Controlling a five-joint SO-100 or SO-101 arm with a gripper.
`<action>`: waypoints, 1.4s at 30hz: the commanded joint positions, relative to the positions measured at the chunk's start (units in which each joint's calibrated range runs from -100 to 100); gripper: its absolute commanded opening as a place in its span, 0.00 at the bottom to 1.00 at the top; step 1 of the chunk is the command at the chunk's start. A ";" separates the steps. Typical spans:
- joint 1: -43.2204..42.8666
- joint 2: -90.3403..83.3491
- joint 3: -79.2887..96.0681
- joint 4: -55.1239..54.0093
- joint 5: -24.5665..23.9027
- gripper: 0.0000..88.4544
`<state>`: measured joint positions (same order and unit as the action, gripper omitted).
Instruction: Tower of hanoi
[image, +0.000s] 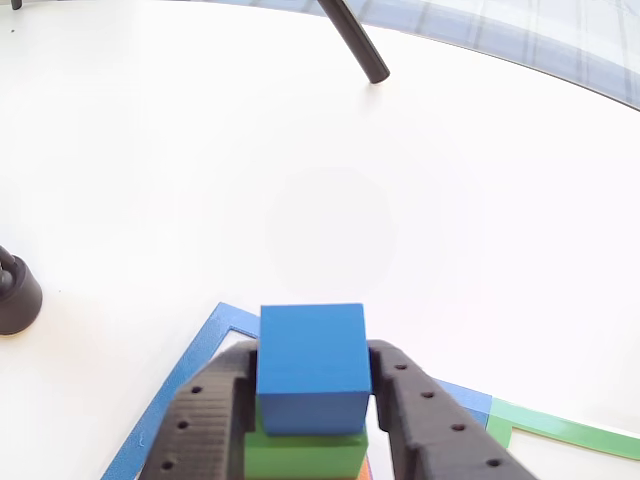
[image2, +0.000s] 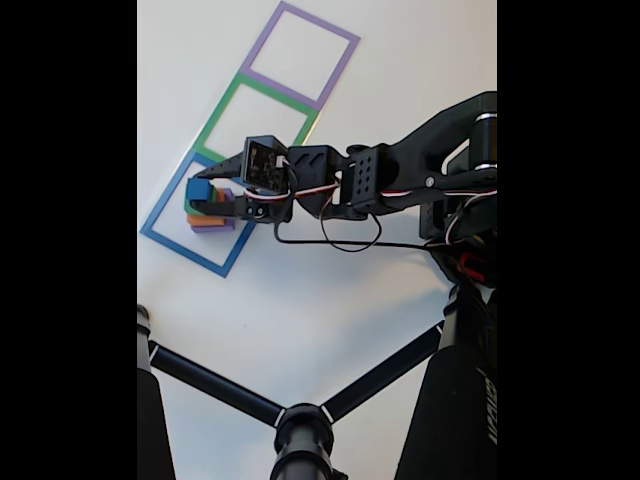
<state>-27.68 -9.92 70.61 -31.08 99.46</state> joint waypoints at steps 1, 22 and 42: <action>-0.51 -0.29 -2.61 -1.72 0.54 0.13; 2.17 -18.62 -4.97 19.25 0.54 0.28; 6.10 -44.06 -50.24 102.66 -2.33 0.00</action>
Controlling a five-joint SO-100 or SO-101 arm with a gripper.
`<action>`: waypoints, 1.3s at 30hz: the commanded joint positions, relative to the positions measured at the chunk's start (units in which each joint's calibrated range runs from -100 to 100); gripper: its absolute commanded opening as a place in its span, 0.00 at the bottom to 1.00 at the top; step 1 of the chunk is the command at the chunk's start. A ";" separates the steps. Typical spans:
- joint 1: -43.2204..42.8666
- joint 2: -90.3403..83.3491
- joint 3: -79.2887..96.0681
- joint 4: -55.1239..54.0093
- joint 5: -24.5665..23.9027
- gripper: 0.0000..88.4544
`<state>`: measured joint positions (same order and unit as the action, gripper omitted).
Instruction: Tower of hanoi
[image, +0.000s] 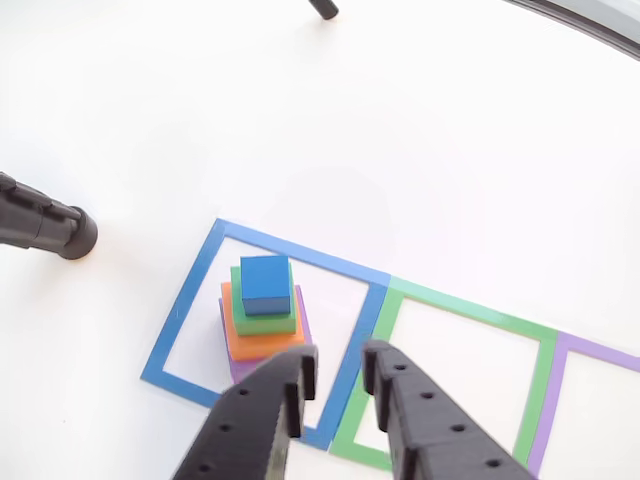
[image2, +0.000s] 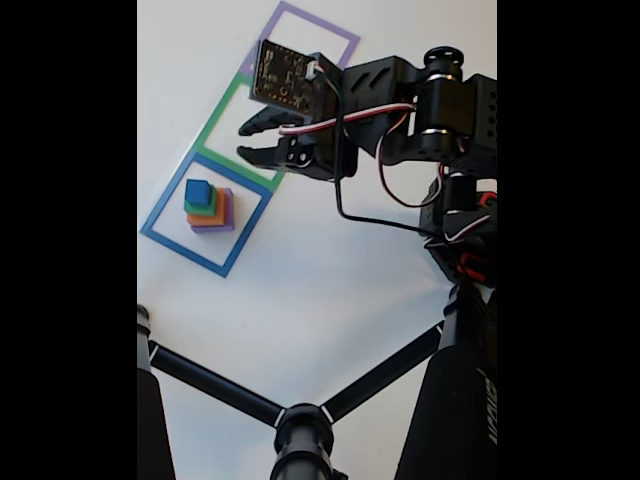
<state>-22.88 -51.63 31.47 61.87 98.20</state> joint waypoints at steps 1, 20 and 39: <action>1.98 -2.35 -14.11 12.70 -1.08 0.00; 12.14 -3.72 -25.84 26.96 1.29 0.00; 24.51 -11.80 -5.11 11.89 -5.13 0.07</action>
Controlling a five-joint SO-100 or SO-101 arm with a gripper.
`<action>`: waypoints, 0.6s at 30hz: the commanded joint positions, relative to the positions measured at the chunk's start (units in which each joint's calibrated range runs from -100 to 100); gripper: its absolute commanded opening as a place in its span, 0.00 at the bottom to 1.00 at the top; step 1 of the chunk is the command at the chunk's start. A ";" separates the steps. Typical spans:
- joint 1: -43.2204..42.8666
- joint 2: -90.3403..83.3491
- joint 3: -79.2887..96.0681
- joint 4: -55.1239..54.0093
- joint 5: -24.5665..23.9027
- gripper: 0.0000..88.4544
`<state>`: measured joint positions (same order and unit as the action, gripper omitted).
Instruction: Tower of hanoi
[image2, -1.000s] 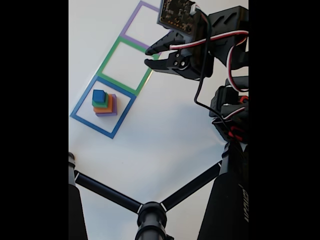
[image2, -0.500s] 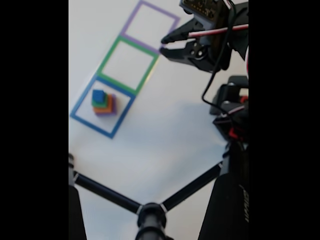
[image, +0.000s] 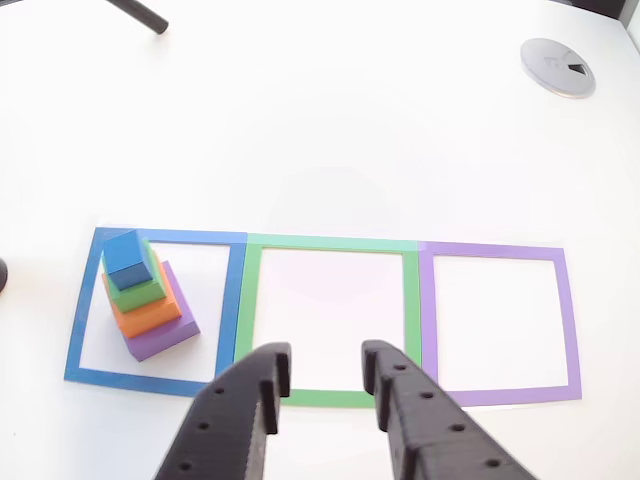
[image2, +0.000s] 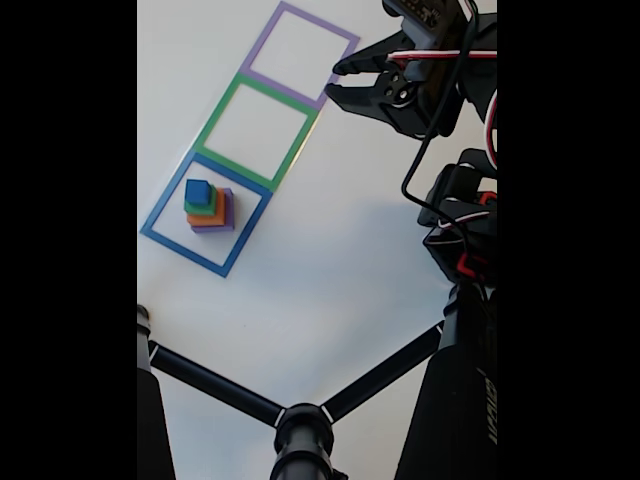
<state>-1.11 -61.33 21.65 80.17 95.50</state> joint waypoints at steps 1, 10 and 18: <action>3.22 -2.65 6.54 -7.78 -3.28 0.07; 3.99 -11.13 19.90 -14.18 -17.99 0.03; 4.28 -16.30 30.90 -17.50 -27.79 0.00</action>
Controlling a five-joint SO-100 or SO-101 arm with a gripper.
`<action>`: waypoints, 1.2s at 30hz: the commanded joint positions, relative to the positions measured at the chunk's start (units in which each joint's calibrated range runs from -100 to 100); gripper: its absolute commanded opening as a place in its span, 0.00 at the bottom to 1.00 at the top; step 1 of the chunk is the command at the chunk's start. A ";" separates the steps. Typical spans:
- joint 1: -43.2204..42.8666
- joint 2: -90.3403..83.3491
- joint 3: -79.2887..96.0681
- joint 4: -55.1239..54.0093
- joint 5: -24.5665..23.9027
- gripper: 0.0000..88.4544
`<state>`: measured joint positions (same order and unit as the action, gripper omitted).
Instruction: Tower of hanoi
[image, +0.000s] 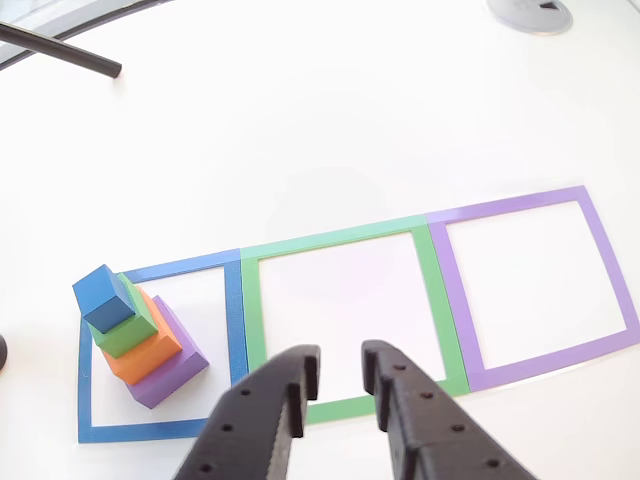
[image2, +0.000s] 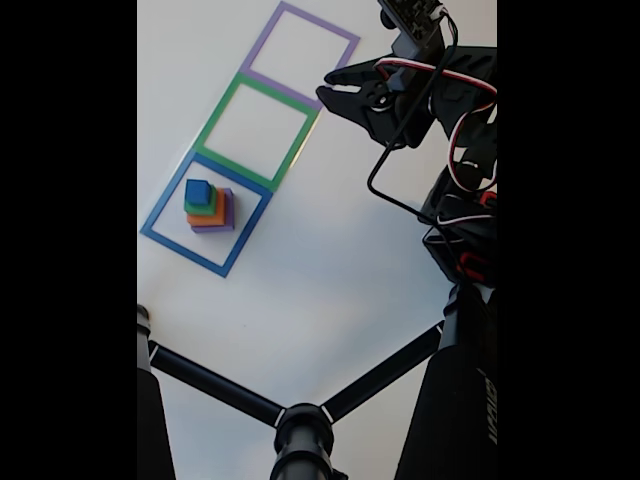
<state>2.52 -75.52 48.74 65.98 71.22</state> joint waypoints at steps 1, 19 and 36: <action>0.65 -2.84 6.08 -4.44 -7.57 0.00; 3.62 -14.96 30.17 -12.70 -63.87 0.00; 4.00 -21.50 43.81 -11.97 -95.15 0.00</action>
<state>7.31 -95.86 91.77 54.05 -18.17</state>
